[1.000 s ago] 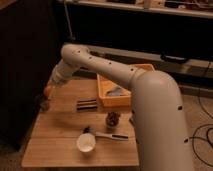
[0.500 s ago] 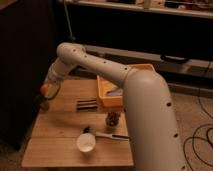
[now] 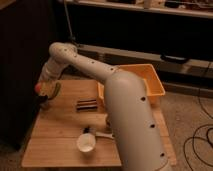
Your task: Place apple in metal cup
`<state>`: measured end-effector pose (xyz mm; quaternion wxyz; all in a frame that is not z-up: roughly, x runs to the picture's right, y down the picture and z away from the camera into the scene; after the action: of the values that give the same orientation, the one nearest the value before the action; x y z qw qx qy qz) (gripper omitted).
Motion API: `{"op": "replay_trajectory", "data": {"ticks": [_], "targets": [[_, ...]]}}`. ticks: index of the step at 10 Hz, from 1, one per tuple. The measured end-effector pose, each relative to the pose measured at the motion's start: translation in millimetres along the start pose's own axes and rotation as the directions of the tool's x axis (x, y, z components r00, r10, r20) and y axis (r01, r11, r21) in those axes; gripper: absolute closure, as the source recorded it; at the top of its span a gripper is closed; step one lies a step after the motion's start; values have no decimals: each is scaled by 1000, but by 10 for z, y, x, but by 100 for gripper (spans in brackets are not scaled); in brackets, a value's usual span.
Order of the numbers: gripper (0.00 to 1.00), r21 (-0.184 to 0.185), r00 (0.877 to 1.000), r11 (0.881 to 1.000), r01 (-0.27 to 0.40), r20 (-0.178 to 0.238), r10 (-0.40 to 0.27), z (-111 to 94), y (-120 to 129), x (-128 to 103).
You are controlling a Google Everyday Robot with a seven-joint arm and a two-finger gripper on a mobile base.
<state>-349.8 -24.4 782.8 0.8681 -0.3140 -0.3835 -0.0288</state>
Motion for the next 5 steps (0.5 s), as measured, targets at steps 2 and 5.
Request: {"op": "replay_trajectory", "data": {"ticks": [2, 5], "targets": [[100, -6, 1000, 1000, -5, 11, 5, 98, -19, 84], [100, -15, 999, 1000, -7, 31, 8, 262, -51, 194]]}}
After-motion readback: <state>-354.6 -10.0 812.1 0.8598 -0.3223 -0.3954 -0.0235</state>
